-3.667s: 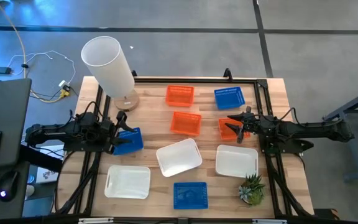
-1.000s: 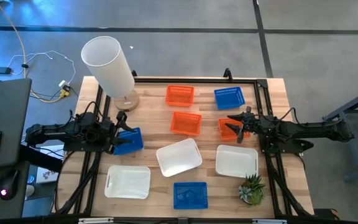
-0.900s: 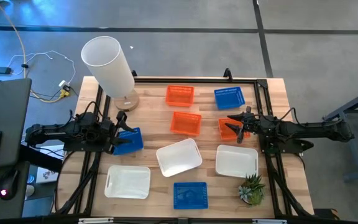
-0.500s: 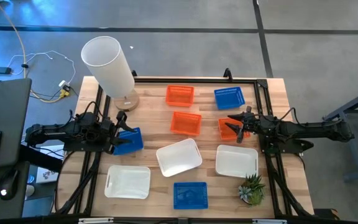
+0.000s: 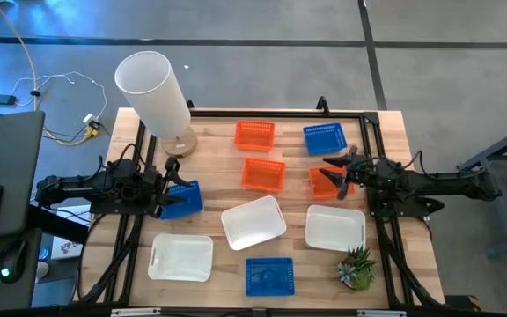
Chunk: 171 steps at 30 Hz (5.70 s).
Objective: Stack baskets by color
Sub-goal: Stack the bottom blue bin on top of the other right blue bin
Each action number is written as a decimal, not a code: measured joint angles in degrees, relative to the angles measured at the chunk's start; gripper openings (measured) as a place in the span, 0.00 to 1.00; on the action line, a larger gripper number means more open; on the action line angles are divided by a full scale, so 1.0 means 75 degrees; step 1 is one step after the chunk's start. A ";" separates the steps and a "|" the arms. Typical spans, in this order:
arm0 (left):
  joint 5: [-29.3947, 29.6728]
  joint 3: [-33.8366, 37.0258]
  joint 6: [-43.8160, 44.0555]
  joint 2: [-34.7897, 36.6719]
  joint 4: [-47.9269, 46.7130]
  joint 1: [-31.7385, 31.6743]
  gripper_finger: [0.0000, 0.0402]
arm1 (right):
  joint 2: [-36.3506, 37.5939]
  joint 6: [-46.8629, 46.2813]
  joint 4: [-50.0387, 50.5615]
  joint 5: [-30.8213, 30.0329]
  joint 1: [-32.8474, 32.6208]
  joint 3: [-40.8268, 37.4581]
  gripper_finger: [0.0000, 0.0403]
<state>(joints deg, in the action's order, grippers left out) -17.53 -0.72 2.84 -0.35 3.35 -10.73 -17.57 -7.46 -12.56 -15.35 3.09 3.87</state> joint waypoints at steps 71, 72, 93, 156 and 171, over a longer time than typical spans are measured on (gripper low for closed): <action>0.1455 0.0001 0.0942 -0.0002 -0.0014 -0.0001 0.49 | -1.0698 -0.2263 0.3642 0.1314 -0.4654 0.7887 0.47; 0.1455 0.0000 0.0943 0.0000 -0.0014 -0.0001 0.49 | -1.0774 -0.2308 0.3629 0.1304 -0.4668 0.7887 0.47; 0.1426 -0.0001 0.1072 -0.0001 -0.0079 -0.0001 0.49 | -1.1417 -0.2812 0.3663 0.1309 -0.4663 0.7876 0.34; 0.1397 0.0000 0.1072 -0.0002 -0.0201 0.0000 0.49 | -0.6413 0.1397 0.7924 0.0248 -0.0220 0.7873 0.00; 0.1396 0.0001 0.1077 -0.0002 -0.0196 0.0002 0.49 | -0.6242 0.4806 0.8152 0.0678 0.3482 0.7873 0.00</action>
<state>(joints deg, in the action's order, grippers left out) -7.06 -0.71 10.92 -0.36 1.88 -10.72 -64.38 28.58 48.58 -10.27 29.21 62.92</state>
